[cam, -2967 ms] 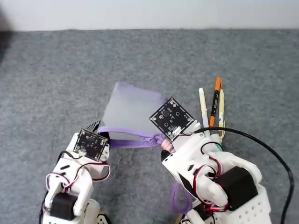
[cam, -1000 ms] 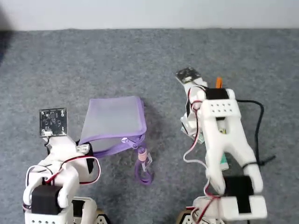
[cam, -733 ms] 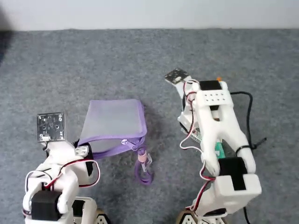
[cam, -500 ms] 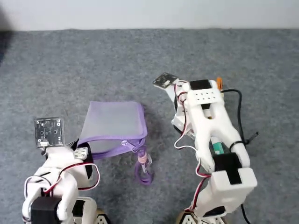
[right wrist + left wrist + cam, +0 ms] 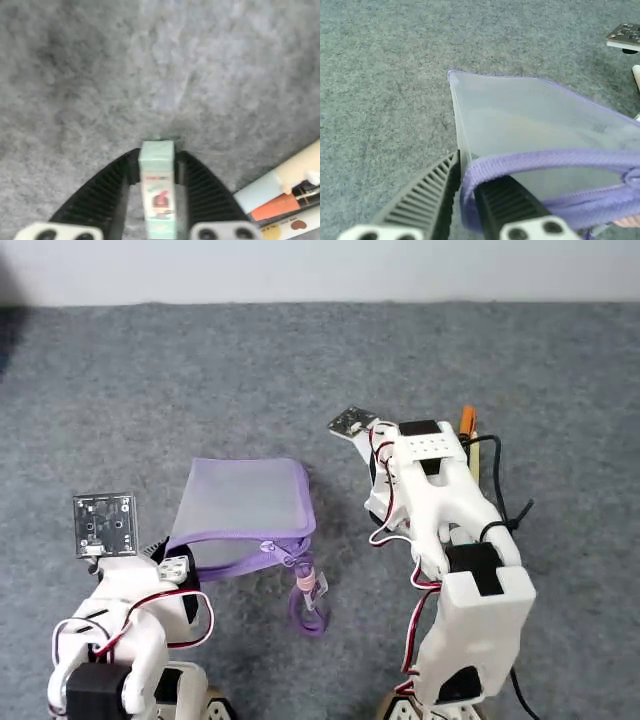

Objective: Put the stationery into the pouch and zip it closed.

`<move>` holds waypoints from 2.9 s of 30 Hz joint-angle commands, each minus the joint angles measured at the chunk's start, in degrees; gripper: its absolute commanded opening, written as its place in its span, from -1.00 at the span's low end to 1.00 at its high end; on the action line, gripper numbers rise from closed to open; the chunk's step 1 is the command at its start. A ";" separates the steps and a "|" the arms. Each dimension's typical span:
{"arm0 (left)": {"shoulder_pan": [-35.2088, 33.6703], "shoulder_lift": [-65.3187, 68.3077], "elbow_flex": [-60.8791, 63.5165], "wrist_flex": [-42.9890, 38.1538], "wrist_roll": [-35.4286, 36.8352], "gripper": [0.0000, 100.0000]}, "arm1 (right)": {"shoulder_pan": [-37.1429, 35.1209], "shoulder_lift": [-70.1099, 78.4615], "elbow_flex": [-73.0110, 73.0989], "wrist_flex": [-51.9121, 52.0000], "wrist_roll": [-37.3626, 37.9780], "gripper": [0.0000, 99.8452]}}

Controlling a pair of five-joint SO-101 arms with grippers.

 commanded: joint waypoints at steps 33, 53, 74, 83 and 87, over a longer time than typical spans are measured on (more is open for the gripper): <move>10.90 45.89 -34.15 1.76 14.51 -0.98 | -27.65 -67.03 1.85 -12.70 -40.88 -0.98; 10.81 53.27 -45.41 1.93 14.86 -0.98 | -31.96 -67.38 18.46 -33.45 -40.53 -0.98; 10.81 53.27 -45.49 1.76 14.95 -0.98 | -29.85 -74.86 18.02 -20.26 -40.62 -0.63; 10.81 53.27 -45.49 2.02 16.79 -0.98 | -18.15 -78.46 11.08 -4.00 -45.01 -0.63; 10.81 53.10 -45.41 2.11 16.88 -0.98 | -11.30 -76.88 10.46 3.47 -47.82 -0.63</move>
